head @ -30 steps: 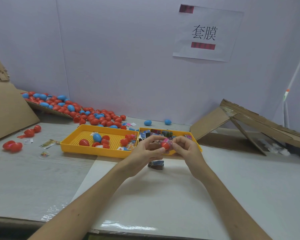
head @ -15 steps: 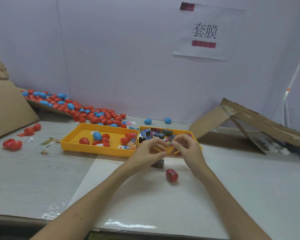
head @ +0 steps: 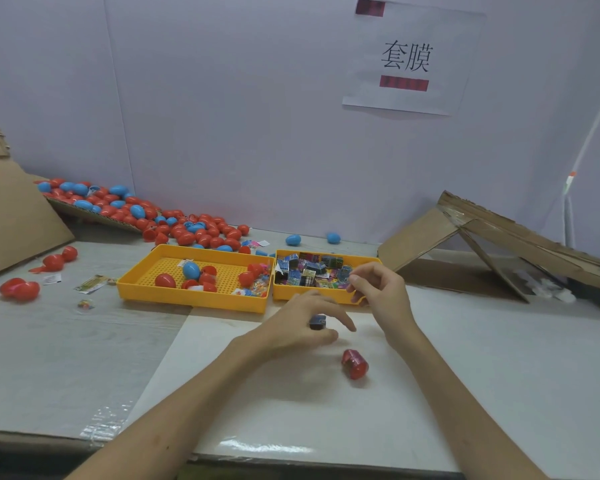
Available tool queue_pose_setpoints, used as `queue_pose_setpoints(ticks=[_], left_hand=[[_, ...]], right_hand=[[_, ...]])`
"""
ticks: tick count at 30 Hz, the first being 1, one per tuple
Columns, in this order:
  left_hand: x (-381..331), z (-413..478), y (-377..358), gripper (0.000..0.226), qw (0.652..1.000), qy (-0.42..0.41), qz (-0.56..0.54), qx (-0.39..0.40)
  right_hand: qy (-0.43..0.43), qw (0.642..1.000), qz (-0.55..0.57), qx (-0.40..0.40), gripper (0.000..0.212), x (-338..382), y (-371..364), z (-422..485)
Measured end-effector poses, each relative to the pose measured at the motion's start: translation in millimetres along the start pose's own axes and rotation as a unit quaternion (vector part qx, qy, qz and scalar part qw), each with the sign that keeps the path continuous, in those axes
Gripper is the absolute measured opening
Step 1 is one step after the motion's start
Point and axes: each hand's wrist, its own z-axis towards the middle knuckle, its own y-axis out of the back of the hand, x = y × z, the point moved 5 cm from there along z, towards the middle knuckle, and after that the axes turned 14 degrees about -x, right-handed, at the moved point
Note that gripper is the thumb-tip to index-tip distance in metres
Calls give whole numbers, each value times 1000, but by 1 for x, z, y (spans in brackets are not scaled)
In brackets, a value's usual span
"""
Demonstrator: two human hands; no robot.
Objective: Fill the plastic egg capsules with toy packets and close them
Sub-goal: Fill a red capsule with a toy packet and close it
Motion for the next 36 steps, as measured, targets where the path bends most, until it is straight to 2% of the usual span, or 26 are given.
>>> queue_pose_setpoints(ticks=[4,9,12,16,20,22,27,33,36], left_hand=[[0,-3,-7,43,997,19,-57,48],[3,-2,-22,28,997,-14,1,81],[8,3,-20,26,999,10,-22,41],[16,10,0,25,994,49,-57,-75],[23,14,18,25,974,95,-108,-175],[25,14,22,23,962,107,-141,-206],[29,14,25,22,939,148,-215,-226],[29,14,25,23,921,172,-269,-223],[27,13,23,26,908,191,-316,-198]], right_hand=[[-3,1000,0,-5,9,0,1,1],[-4,1000,-2,-2,9,-1,-1,2],[-3,1000,-6,-1,7,-2,0,2],[-6,1000,-2,0,9,-1,0,1],[-27,999,30,11,18,1,-1,-1],[-47,997,42,40,14,0,-5,-3],[-65,992,74,77,12,-2,-10,-6],[-81,983,126,103,22,-2,-14,-8],[-74,984,126,105,26,-2,-14,-8]])
